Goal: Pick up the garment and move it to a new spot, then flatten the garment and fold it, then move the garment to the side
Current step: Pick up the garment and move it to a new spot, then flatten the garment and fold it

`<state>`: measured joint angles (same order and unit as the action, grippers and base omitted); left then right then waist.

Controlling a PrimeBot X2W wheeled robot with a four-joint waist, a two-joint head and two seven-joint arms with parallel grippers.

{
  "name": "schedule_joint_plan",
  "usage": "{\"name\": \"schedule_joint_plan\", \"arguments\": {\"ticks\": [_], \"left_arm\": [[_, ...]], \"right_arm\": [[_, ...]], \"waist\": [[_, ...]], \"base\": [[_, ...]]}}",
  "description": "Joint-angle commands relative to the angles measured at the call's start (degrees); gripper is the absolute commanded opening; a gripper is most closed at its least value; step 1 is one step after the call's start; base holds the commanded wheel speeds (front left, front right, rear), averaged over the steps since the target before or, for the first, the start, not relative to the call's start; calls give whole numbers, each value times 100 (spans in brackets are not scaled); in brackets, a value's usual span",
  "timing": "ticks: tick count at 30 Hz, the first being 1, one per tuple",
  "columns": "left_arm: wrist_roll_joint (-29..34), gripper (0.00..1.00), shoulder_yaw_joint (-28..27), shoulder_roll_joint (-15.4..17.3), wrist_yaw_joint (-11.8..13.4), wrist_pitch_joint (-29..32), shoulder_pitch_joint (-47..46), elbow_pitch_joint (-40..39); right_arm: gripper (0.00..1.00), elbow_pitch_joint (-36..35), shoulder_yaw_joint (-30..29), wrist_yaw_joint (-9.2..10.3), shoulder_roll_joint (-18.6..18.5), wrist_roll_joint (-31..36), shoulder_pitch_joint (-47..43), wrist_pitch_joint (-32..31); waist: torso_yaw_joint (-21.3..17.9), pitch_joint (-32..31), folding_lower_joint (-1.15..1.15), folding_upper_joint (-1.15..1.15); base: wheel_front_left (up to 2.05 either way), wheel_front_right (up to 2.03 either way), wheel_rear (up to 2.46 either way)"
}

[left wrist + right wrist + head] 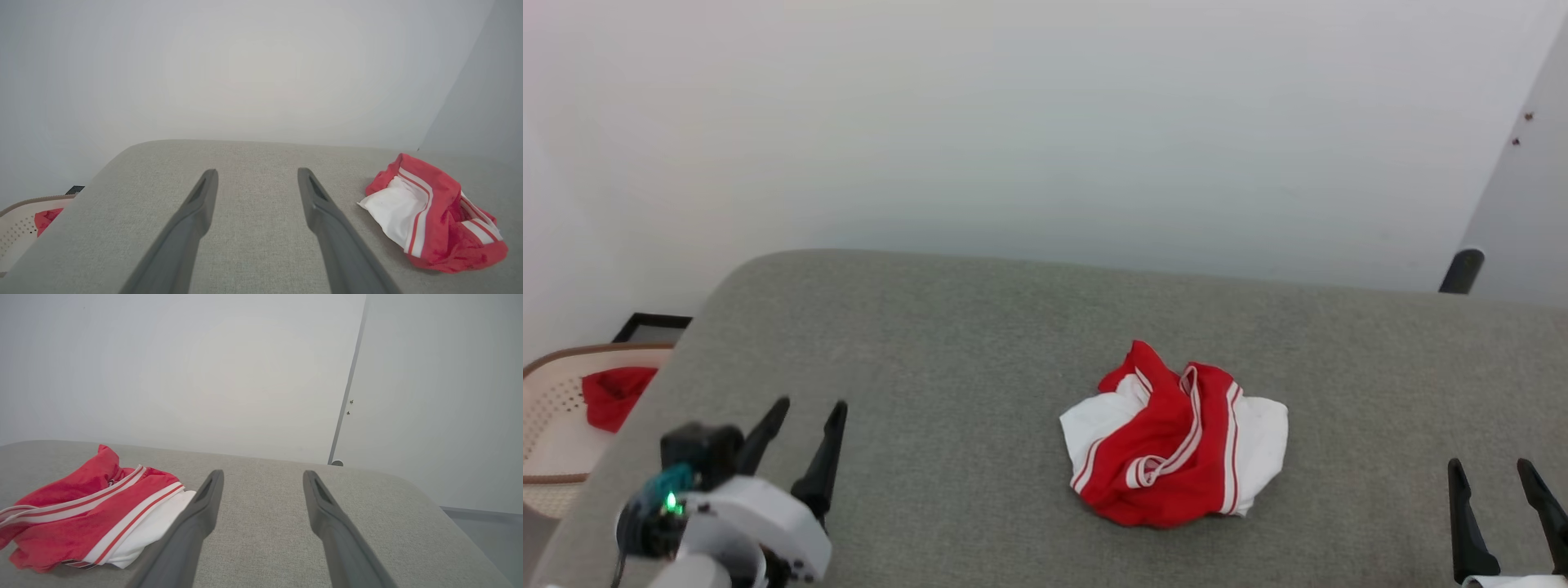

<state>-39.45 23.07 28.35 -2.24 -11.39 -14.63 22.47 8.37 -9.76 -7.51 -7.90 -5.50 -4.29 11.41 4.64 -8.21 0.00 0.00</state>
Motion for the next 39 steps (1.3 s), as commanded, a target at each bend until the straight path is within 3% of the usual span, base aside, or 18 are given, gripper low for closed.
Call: {"name": "schedule_joint_plan", "arguments": {"ticks": [1, 8, 27, 32, 39], "left_arm": [[-27, 100, -37, -31, 35, -63, 100, 16], [-35, 100, -310, -58, 180, -314, 483, 61], [56, 100, -526, -139, 183, -328, 709, -137], [-88, 100, -462, -111, 126, 142, 354, -276], [-373, 100, -157, 9, -127, 1603, -565, -524]], "right_arm": [[100, 16, -21, 3, -15, -20, -93, 51], [100, 46, -64, 3, -35, -40, -225, 110], [100, 24, -82, 3, -4, -14, -215, 138], [100, -10, -20, 3, -30, -21, -104, 92], [100, -34, 178, 4, -37, -61, 141, 59]], "waist": [[88, -83, 0, 0], [158, -137, 0, 0], [146, -67, 0, 0], [59, 70, 0, 0], [-210, 375, 0, 0]], "base": [[0, 0, 0], [0, 0, 0], [0, 0, 0], [0, 0, 0], [0, 0, 0]]}}
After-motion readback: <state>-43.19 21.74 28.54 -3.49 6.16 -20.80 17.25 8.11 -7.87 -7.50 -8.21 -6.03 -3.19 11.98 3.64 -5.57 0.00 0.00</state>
